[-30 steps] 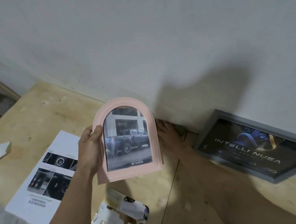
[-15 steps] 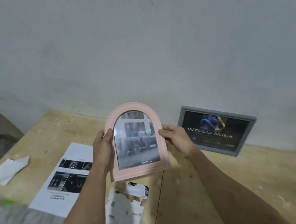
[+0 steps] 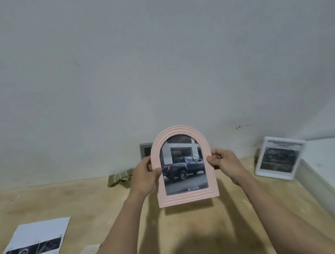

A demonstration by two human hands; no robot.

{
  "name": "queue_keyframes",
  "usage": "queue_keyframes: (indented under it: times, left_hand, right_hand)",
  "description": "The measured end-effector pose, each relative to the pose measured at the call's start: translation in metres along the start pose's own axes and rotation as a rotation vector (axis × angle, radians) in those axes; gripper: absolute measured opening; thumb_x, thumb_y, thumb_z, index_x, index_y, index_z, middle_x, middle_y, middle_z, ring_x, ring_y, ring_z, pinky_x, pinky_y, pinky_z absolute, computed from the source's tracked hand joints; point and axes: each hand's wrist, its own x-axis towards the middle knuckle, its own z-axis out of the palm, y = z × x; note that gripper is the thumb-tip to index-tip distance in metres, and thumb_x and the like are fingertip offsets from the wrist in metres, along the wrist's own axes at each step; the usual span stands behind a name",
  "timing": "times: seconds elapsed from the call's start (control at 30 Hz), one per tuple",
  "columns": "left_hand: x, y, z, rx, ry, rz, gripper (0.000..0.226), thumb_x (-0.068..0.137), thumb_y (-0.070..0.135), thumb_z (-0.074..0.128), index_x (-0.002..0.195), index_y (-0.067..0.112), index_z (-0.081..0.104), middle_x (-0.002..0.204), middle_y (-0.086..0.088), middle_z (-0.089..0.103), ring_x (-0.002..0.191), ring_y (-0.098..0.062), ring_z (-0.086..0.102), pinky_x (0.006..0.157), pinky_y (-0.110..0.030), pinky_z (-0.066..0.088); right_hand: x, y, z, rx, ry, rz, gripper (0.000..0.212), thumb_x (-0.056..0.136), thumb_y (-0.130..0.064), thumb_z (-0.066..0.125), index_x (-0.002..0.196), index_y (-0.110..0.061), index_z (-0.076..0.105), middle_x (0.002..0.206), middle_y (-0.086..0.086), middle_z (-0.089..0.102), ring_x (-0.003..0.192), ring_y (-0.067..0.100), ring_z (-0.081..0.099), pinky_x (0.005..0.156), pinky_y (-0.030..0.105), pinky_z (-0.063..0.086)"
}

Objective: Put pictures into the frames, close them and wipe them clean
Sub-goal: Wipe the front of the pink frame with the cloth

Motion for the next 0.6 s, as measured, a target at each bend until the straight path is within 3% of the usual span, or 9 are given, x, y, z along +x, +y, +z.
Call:
queue_keyframes:
  times: [0.13, 0.27, 0.37, 0.47, 0.53, 0.6]
  left_hand:
    - [0.028, 0.021, 0.091, 0.116, 0.020, 0.042, 0.029, 0.092, 0.016, 0.067, 0.120, 0.016, 0.061, 0.107, -0.002, 0.070, 0.100, -0.025, 0.066, 0.090, -0.041, 0.053]
    - [0.058, 0.024, 0.174, 0.198, -0.016, 0.070, 0.029, 0.096, 0.017, 0.061, 0.125, 0.014, 0.056, 0.112, -0.005, 0.070, 0.100, -0.026, 0.064, 0.083, -0.036, 0.049]
    - [0.086, 0.020, 0.235, 0.281, 0.004, 0.053, 0.025, 0.098, 0.017, 0.057, 0.123, 0.012, 0.054, 0.109, -0.008, 0.069, 0.090, -0.025, 0.060, 0.074, -0.034, 0.042]
    - [0.108, 0.012, 0.277, 0.325, 0.025, 0.010, 0.020, 0.099, 0.015, 0.055, 0.119, 0.010, 0.054, 0.108, -0.009, 0.068, 0.088, -0.025, 0.057, 0.073, -0.031, 0.039]
    - [0.120, 0.005, 0.293, 0.341, 0.035, -0.009, 0.021, 0.099, 0.014, 0.055, 0.119, 0.010, 0.054, 0.109, -0.011, 0.069, 0.094, -0.030, 0.062, 0.073, -0.031, 0.041]
    - [0.133, -0.002, 0.309, 0.369, 0.043, -0.029, 0.022, 0.099, 0.014, 0.054, 0.120, 0.011, 0.054, 0.108, -0.011, 0.070, 0.093, -0.030, 0.064, 0.074, -0.033, 0.044]
  right_hand:
    - [0.016, 0.020, -0.075, -0.045, 0.120, 0.024, 0.012, 0.091, -0.006, 0.060, 0.098, -0.010, 0.068, 0.080, 0.008, 0.069, 0.076, 0.019, 0.065, 0.071, 0.025, 0.050]
    - [0.048, 0.051, -0.136, -0.126, 0.180, 0.055, 0.013, 0.091, -0.009, 0.060, 0.102, -0.012, 0.067, 0.084, 0.004, 0.069, 0.080, 0.018, 0.065, 0.076, 0.027, 0.049]
    - [0.085, 0.082, -0.173, -0.203, 0.187, 0.059, 0.008, 0.091, -0.011, 0.060, 0.097, -0.012, 0.066, 0.071, -0.003, 0.062, 0.069, 0.012, 0.059, 0.066, 0.021, 0.043]
    - [0.115, 0.109, -0.191, -0.304, 0.222, 0.003, 0.015, 0.090, -0.012, 0.059, 0.076, -0.007, 0.064, 0.057, -0.006, 0.054, 0.052, 0.004, 0.054, 0.059, 0.021, 0.042]
    - [0.127, 0.125, -0.192, -0.270, 0.193, 0.008, 0.014, 0.089, -0.018, 0.060, 0.075, -0.016, 0.064, 0.062, -0.006, 0.061, 0.057, 0.000, 0.062, 0.060, 0.018, 0.047]
    - [0.143, 0.147, -0.195, -0.215, 0.189, 0.057, 0.012, 0.088, -0.028, 0.059, 0.082, -0.023, 0.068, 0.075, -0.001, 0.070, 0.071, 0.009, 0.069, 0.069, 0.030, 0.055]
